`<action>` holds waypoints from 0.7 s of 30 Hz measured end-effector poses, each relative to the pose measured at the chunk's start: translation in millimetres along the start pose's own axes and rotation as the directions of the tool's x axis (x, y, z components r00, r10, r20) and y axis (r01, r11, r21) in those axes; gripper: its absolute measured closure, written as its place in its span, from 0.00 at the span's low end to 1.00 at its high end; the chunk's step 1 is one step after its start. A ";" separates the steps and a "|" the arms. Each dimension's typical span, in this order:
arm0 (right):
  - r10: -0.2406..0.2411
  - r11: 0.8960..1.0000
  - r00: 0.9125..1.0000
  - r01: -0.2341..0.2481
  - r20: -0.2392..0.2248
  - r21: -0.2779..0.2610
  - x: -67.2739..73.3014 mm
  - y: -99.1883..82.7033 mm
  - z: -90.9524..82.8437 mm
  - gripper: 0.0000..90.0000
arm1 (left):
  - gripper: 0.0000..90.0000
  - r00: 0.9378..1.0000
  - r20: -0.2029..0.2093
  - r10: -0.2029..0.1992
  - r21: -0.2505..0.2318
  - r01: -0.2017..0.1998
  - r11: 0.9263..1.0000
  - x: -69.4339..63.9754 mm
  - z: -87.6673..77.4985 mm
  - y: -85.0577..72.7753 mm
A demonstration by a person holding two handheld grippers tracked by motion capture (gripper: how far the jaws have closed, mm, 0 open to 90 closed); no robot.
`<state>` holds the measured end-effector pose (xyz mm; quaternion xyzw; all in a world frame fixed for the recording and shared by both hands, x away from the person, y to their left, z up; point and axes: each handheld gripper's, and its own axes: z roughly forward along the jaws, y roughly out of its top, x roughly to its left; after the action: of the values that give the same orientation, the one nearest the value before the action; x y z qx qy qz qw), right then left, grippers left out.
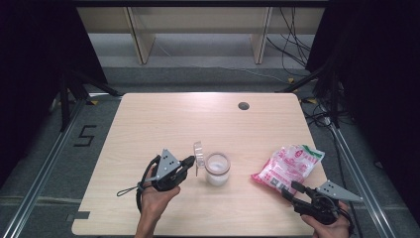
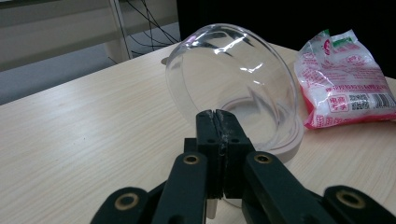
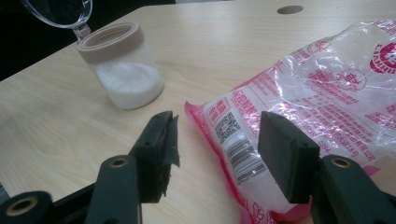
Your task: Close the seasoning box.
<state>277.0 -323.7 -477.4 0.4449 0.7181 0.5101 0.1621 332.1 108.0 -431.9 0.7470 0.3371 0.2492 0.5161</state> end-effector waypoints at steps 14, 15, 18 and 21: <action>0.007 1.000 1.000 -0.007 0.001 -0.012 1.2 -0.3 0.2 0.52 | 0.98 1.000 0.011 0.014 0.003 -0.014 1.000 -4.1 4.2 2.5; 0.038 0.999 0.999 -0.038 0.012 0.003 3.9 -0.7 -0.5 0.52 | 0.98 1.000 0.012 0.011 0.003 -0.011 1.000 -4.7 4.5 2.8; 0.034 0.999 0.999 -0.034 0.006 0.003 3.9 -0.7 -0.4 0.52 | 0.98 1.000 0.016 0.015 0.005 -0.015 1.000 -5.6 5.6 3.9; 0.024 1.000 1.000 -0.024 -0.004 -0.009 3.2 -0.3 -0.1 0.52 | 0.98 1.000 0.020 0.013 0.003 -0.013 1.000 -7.7 7.7 4.6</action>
<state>275.0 -321.2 -476.9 0.4516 0.7108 0.5161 0.1564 333.9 96.3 -430.4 0.7525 0.3274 0.2444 0.5166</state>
